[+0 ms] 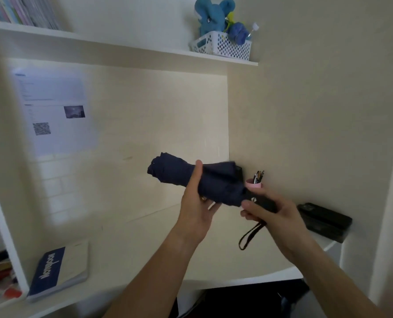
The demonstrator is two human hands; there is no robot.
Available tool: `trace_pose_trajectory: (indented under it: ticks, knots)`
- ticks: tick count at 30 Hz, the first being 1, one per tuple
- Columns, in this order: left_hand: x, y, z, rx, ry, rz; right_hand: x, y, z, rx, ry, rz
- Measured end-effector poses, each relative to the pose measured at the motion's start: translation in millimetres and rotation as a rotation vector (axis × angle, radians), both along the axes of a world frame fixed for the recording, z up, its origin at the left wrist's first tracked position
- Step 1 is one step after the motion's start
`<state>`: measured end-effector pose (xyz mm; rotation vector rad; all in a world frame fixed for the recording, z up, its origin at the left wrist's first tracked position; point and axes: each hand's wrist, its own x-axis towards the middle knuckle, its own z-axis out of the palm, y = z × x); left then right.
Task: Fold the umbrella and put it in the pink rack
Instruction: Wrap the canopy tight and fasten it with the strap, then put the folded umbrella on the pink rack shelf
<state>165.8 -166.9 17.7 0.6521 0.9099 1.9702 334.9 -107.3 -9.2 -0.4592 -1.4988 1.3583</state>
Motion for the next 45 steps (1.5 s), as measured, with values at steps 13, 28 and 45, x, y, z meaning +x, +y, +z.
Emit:
trace_pose_trajectory:
  ticks: [13,28,45]
  knots:
    - [36,-9,-38,0.036,-0.015,0.097,67,-16,-28,-0.379,0.234,-0.087]
    - [120,33,-62,0.062,0.262,-0.229,163,-23,-27,-0.318,0.348,-0.305]
    - [432,243,-222,-0.387,0.383,-0.765,471,93,-204,-0.689,0.521,-0.949]
